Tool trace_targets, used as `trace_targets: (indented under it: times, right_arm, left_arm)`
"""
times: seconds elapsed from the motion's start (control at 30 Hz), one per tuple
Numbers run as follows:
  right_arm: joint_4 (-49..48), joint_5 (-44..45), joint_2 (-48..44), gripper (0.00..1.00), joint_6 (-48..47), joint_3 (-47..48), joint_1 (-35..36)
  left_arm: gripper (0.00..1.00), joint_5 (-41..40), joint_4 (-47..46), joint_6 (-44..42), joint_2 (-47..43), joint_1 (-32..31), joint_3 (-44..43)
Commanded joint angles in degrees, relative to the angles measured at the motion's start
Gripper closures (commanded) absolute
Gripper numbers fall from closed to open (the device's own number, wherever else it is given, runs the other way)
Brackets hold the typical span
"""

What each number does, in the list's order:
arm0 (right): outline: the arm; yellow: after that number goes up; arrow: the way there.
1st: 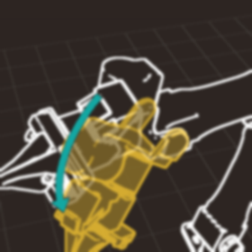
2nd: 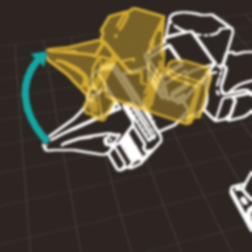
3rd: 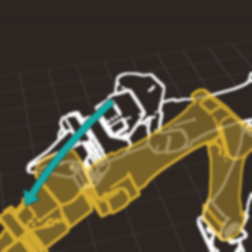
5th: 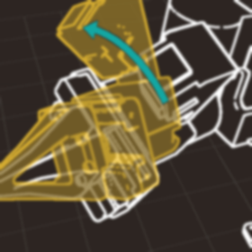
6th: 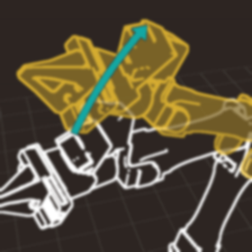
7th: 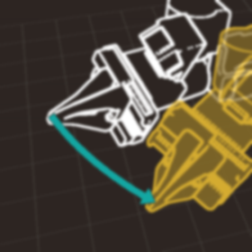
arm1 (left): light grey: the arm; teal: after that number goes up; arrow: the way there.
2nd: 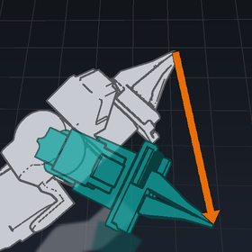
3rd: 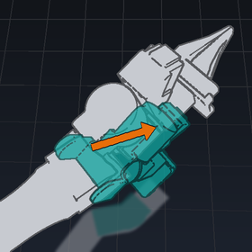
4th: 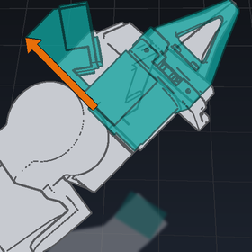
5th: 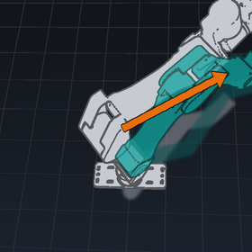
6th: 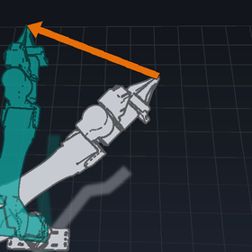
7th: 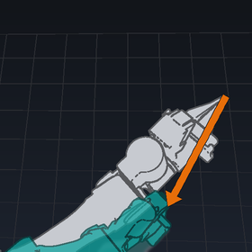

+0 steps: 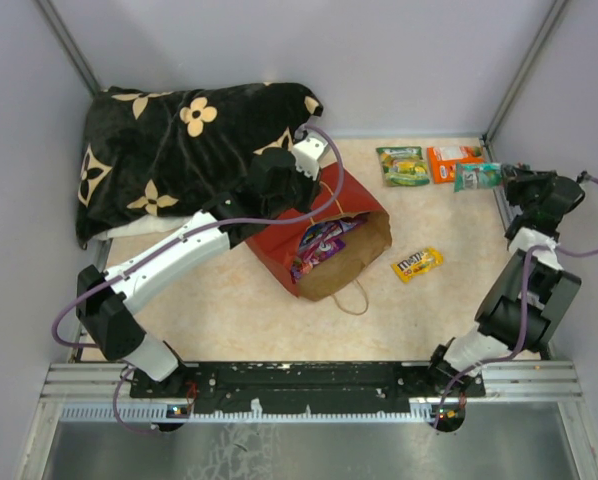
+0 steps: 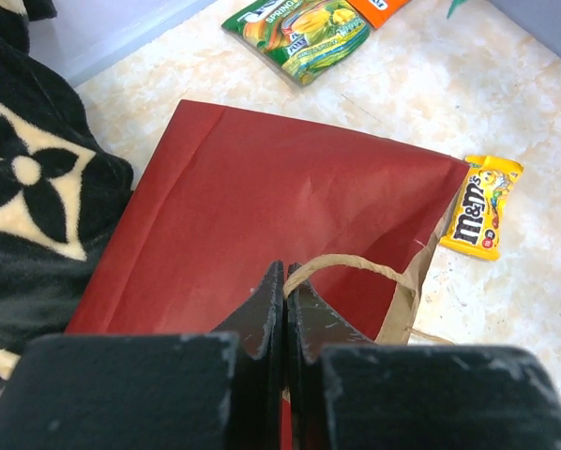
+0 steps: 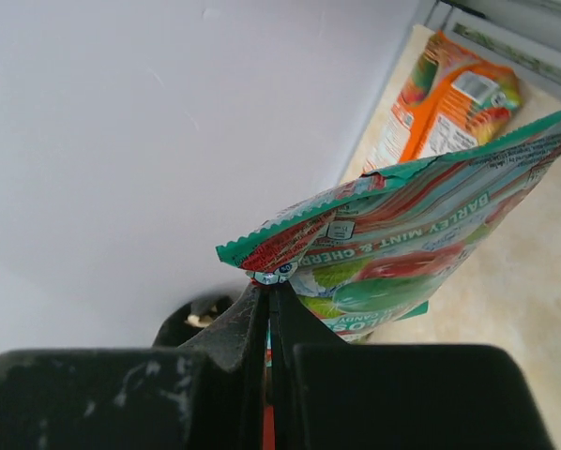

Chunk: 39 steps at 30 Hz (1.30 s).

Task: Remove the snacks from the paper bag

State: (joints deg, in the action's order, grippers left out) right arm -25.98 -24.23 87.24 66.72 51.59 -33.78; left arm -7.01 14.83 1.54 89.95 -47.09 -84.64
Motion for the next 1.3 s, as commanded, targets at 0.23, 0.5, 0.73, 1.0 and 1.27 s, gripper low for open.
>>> trace_targets:
  times: [0.23,0.5,0.73,1.0,1.27]
  right_arm:
    - [-12.1,3.5,15.2,1.0,-1.6,-2.6,3.5]
    - [-8.0,6.9,12.9,1.0,-4.3,-8.1,3.6]
    - [-3.1,9.0,12.5,1.0,-4.2,-7.1,3.2]
    - [-0.4,10.8,11.5,1.0,-6.2,-6.9,1.9]
    - [-0.5,8.6,15.0,0.95,-5.2,-4.2,1.3]
  left_arm:
    - [1.0,0.9,0.7,-0.2,0.6,0.3,-2.7]
    - [1.0,1.6,1.1,-0.5,0.4,0.3,-3.0]
    - [1.0,1.1,1.3,-0.8,0.4,0.4,-3.1]
    - [1.0,1.1,1.1,-1.1,0.2,0.3,-2.9]
    - [1.0,0.5,1.4,-1.2,0.9,0.3,-3.1]
